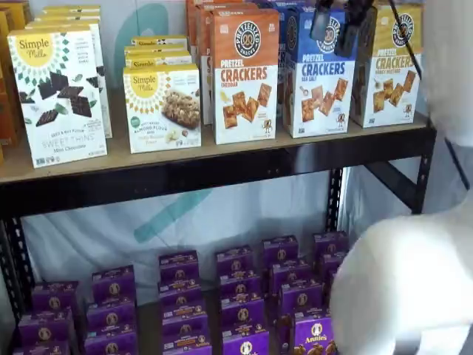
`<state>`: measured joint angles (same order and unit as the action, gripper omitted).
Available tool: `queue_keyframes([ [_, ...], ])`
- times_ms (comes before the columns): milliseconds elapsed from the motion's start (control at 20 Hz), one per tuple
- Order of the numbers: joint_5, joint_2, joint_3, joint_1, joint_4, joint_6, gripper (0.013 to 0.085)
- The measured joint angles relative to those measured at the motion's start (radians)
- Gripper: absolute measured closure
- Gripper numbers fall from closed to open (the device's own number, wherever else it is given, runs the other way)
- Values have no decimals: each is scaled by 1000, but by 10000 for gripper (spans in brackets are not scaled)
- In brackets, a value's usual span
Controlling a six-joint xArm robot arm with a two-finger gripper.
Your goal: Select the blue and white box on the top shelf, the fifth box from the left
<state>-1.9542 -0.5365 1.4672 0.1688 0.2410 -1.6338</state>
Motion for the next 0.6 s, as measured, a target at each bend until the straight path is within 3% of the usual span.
queue_keyframes([
  [150, 58, 7, -56, -63, -73, 20, 130],
  [450, 137, 10, -130, -93, -80, 39, 130],
  [600, 153, 14, -136, -88, -55, 40, 130],
])
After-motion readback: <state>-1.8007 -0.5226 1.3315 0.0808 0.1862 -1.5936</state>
